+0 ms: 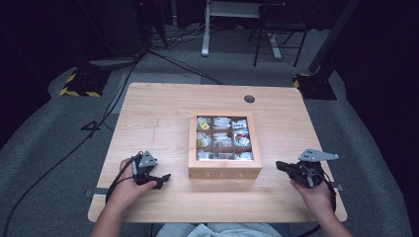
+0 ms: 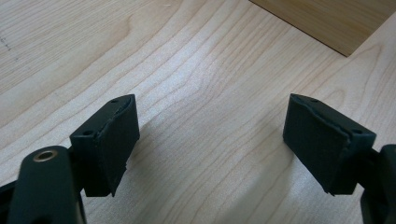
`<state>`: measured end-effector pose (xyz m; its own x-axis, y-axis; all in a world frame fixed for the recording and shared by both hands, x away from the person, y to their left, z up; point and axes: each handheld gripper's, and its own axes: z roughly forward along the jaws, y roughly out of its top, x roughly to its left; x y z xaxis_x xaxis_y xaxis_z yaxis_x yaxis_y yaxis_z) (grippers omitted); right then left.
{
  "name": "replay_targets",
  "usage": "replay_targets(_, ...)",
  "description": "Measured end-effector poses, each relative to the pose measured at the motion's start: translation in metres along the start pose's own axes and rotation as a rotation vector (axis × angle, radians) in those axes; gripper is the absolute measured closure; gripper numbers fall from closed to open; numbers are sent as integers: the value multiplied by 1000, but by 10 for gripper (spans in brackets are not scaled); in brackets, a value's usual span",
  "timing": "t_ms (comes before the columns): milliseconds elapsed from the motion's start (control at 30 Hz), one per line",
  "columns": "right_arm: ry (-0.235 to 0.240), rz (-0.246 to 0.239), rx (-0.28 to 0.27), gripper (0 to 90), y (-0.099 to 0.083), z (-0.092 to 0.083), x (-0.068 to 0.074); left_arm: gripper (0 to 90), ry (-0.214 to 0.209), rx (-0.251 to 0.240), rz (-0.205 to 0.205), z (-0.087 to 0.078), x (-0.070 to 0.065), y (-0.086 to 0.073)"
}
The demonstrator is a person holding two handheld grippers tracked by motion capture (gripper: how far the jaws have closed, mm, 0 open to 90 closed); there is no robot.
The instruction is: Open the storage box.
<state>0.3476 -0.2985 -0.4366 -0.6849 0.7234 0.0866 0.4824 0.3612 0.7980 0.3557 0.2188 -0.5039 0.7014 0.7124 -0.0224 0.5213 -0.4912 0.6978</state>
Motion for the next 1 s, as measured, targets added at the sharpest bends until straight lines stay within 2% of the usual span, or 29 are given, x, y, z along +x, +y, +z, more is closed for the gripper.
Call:
replay_targets(100,45,-29,32,900,4,8,12,189,0,0,0,0,0,0)
replay_targets(167,50,-34,40,900,4,9,14,189,0,0,0,0,0,0)
replay_targets(300,89,-55,76,900,6,19,23,189,0,0,0,0,0,0)
replay_targets(400,92,-61,87,900,5,22,25,189,0,0,0,0,0,0)
replay_targets(1000,114,-54,67,900,5,25,26,189,0,0,0,0,0,0)
